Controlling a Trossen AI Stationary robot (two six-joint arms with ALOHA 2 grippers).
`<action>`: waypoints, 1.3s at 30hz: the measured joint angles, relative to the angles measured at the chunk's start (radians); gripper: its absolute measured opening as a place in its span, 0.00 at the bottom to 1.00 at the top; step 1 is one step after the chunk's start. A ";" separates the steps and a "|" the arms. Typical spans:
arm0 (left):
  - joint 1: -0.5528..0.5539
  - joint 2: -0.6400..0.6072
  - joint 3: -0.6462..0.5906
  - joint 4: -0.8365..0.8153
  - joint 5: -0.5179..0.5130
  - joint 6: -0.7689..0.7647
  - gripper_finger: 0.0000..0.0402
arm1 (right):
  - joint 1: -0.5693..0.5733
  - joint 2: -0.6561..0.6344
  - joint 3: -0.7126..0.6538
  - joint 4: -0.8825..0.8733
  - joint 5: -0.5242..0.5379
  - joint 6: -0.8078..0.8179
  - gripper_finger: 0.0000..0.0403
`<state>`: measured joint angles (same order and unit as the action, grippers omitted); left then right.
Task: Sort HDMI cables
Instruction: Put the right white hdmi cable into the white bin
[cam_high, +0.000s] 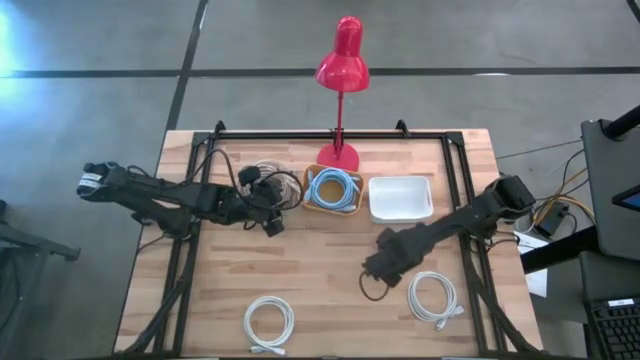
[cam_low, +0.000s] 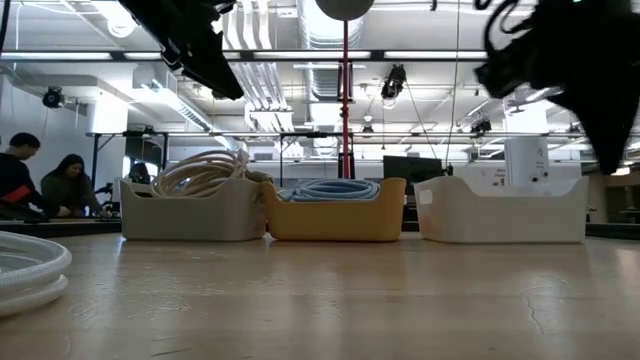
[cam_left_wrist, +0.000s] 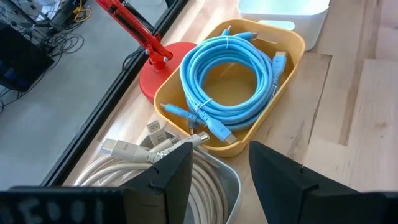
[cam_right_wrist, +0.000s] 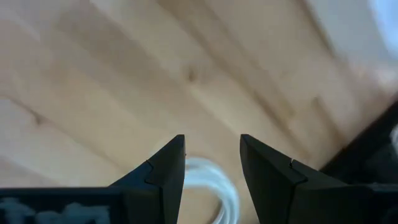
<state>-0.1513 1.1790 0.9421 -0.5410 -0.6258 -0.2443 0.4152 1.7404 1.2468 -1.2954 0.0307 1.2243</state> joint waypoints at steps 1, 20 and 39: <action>0.000 0.000 0.000 0.000 0.000 0.000 0.43 | 0.014 -0.006 -0.010 0.001 -0.025 0.033 0.37; 0.000 0.000 0.000 0.020 0.000 -0.001 0.43 | 0.231 -0.156 -0.324 0.514 -0.170 0.633 0.34; 0.000 0.000 0.000 0.139 0.000 0.087 0.43 | 0.263 -0.063 -0.399 0.742 -0.188 0.661 0.23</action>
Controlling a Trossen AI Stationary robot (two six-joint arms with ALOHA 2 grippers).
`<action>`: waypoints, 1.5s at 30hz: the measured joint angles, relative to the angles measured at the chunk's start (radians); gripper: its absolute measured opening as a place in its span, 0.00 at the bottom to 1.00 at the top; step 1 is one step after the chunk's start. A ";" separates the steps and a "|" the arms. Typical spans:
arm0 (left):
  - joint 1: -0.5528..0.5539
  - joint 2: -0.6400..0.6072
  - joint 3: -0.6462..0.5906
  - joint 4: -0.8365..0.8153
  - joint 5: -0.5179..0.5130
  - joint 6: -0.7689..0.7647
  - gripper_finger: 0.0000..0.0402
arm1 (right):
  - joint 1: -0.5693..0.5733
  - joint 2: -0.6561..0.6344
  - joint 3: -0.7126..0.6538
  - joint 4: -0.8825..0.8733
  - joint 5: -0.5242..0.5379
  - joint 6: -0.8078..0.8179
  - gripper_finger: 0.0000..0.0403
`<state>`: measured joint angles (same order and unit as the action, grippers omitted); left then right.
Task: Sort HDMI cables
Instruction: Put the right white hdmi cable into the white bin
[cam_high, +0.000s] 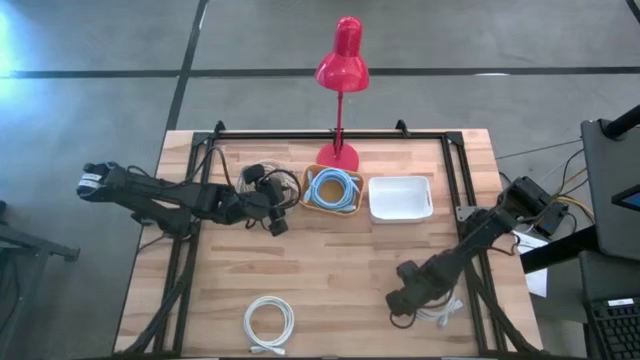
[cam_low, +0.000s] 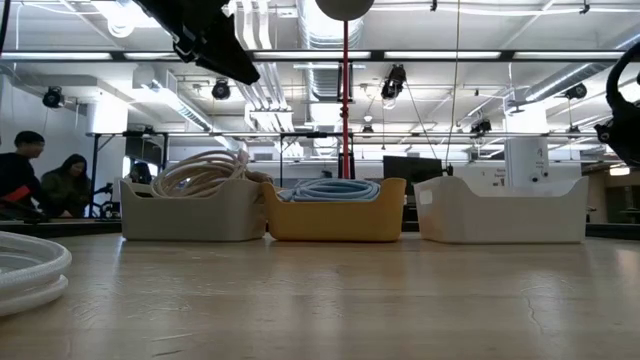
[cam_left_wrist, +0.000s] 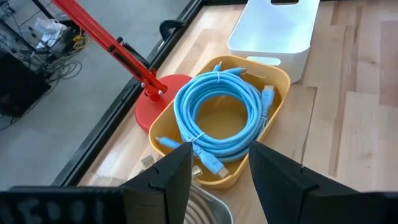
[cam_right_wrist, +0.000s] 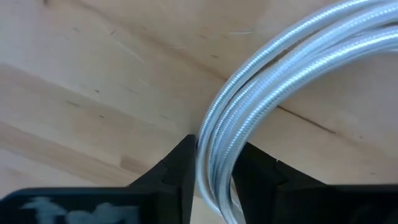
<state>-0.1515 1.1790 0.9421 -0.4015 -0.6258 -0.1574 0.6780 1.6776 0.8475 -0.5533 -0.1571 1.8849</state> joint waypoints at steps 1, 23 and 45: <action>0.001 0.000 0.000 0.000 0.000 0.000 0.43 | -0.005 -0.003 -0.001 0.000 -0.003 -0.012 0.22; 0.001 0.000 0.000 0.009 0.000 0.006 0.43 | -0.042 -0.132 0.142 0.000 0.402 -0.514 0.04; 0.001 0.000 0.000 0.035 -0.003 0.030 0.43 | -0.356 -0.170 0.395 -0.614 0.995 -0.954 0.07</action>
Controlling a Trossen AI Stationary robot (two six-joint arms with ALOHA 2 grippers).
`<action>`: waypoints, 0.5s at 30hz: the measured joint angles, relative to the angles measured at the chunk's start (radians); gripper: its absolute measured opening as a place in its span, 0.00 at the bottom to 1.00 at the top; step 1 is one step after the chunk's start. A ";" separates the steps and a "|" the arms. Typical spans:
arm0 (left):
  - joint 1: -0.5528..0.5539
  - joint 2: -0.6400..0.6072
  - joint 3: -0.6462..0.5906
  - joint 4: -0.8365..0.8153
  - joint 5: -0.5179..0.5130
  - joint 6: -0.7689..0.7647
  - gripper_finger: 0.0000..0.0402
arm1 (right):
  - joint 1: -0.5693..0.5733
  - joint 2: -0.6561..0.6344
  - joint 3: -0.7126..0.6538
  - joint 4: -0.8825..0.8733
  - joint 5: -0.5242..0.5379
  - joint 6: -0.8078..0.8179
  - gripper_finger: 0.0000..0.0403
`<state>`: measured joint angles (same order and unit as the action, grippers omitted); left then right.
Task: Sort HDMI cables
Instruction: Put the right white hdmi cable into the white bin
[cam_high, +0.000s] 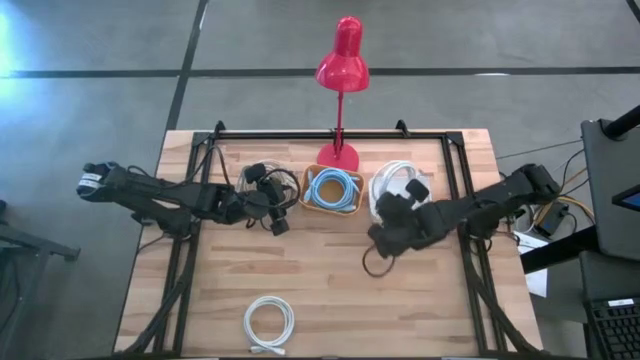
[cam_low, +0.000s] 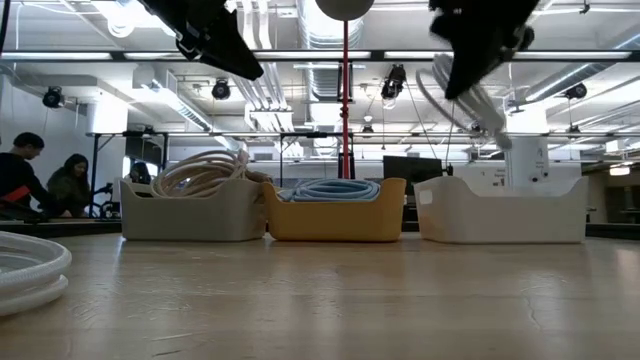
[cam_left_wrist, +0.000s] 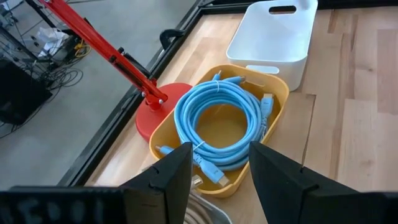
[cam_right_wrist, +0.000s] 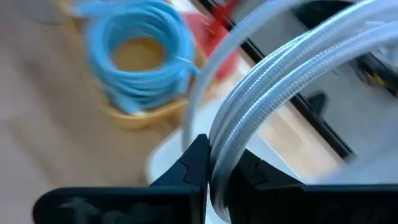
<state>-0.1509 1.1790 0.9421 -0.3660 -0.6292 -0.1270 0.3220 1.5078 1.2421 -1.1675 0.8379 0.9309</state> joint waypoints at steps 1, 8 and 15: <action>0.000 0.000 0.000 0.000 0.000 0.000 0.43 | -0.021 0.000 -0.021 -0.002 0.000 0.013 0.07; 0.000 0.000 0.000 0.000 0.000 0.000 0.43 | -0.152 0.000 -0.187 0.016 0.001 0.123 0.07; 0.000 0.000 0.000 0.000 0.000 -0.001 0.43 | -0.181 0.000 -0.325 0.211 -0.008 0.110 0.07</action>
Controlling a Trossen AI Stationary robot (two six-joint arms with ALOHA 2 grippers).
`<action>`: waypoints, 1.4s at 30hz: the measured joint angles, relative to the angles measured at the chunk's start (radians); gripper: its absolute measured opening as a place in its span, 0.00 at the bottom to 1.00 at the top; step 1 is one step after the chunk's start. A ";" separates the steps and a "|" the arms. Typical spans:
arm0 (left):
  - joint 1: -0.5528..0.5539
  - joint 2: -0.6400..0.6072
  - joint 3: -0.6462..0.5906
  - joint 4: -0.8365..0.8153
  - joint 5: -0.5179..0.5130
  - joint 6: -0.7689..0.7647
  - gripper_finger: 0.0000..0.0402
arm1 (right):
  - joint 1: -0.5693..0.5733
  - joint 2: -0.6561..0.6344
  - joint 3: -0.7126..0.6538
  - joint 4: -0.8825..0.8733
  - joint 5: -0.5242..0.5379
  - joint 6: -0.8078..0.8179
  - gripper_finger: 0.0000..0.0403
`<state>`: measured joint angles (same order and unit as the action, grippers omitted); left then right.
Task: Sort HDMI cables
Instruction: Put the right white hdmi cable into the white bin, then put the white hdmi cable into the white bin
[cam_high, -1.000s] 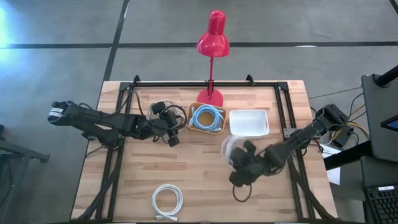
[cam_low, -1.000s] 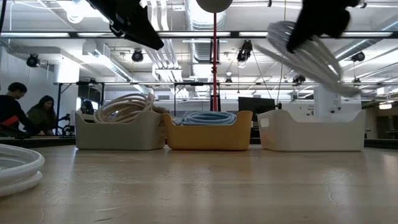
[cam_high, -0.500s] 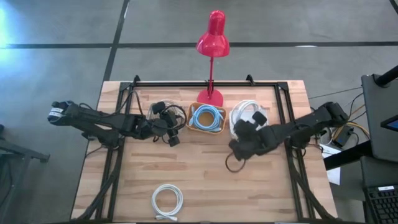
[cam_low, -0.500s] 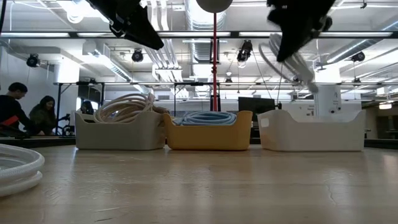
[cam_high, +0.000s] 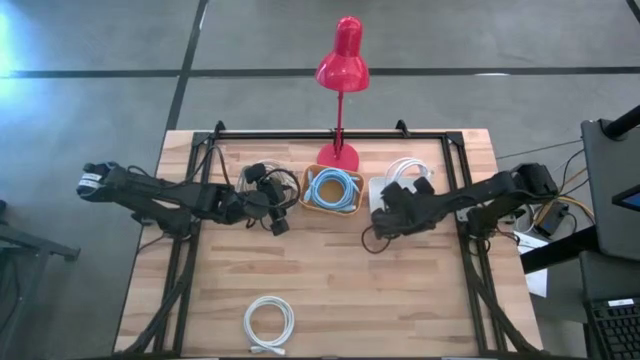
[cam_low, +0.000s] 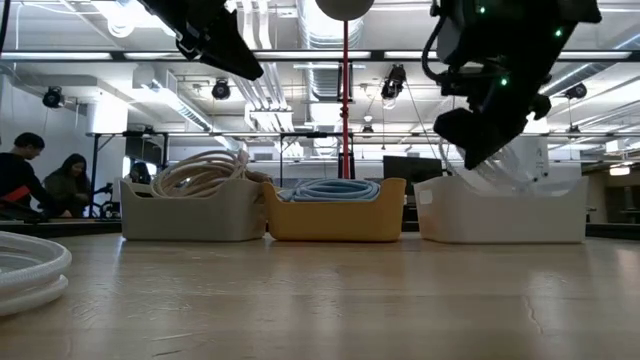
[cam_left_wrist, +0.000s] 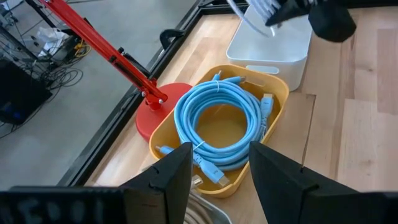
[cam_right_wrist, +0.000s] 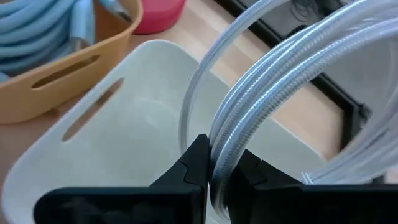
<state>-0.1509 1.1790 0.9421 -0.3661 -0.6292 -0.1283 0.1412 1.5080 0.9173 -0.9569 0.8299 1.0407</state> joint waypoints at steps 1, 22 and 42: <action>0.000 0.000 0.000 0.000 0.000 0.000 0.43 | 0.000 0.000 -0.013 0.029 0.000 -0.013 0.07; 0.000 0.000 0.000 0.000 0.000 -0.003 0.43 | -0.005 0.000 -0.118 0.190 -0.008 -0.025 0.13; 0.000 0.000 0.000 0.000 0.048 -0.007 0.43 | -0.004 0.000 0.027 0.192 -0.010 -0.183 0.39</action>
<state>-0.1513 1.1793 0.9421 -0.3660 -0.5814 -0.1348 0.1375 1.5082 0.9445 -0.7649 0.8202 0.8580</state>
